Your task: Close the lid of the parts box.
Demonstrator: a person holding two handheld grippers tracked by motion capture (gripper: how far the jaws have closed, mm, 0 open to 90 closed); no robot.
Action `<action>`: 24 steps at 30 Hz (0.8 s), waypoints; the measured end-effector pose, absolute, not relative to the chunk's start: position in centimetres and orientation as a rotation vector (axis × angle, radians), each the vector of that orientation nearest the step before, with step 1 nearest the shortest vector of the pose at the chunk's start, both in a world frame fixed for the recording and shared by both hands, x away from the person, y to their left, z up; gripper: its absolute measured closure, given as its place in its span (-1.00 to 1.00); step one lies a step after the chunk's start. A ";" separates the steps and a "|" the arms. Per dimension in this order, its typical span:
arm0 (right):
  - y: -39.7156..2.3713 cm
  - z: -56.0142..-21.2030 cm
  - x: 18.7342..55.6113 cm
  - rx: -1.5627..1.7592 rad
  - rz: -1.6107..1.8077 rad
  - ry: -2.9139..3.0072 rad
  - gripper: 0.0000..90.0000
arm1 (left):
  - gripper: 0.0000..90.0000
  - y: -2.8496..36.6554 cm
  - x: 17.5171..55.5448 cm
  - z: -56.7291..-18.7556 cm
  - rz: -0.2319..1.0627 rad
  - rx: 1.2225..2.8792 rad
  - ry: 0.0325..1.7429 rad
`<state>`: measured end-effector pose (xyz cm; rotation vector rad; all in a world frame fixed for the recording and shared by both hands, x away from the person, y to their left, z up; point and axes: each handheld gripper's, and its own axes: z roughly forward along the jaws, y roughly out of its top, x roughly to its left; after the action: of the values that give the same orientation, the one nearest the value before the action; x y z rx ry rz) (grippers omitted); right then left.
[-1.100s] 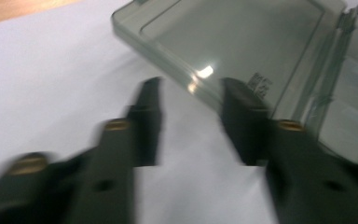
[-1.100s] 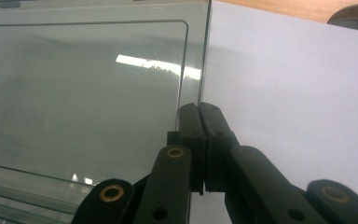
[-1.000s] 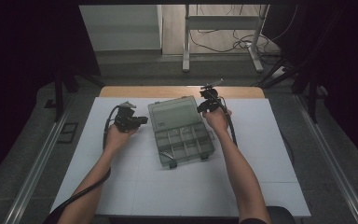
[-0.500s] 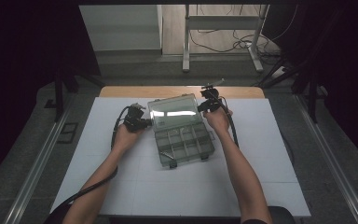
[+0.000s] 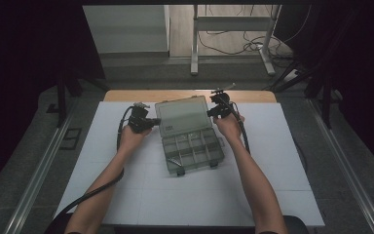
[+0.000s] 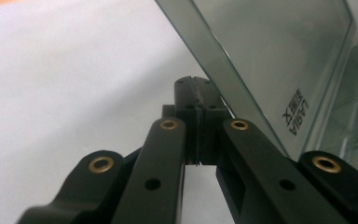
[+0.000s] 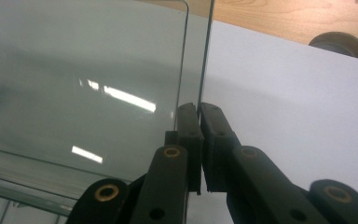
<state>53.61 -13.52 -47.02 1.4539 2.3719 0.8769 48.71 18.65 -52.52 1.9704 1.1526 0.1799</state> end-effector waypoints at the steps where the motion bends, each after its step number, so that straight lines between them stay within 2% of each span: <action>1: -13.6 -47.0 53.5 1.454 0.882 2.369 0.92 | 0.99 18.7 48.7 -52.4 0.179 1.965 1.148; 24: -15.0 -45.4 50.6 1.395 0.974 2.328 0.91 | 0.99 17.9 47.1 -49.8 0.228 1.996 1.043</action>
<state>50.55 -14.97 -45.42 1.3947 2.3284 0.9737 47.14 17.92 -49.80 1.9961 1.0427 0.2278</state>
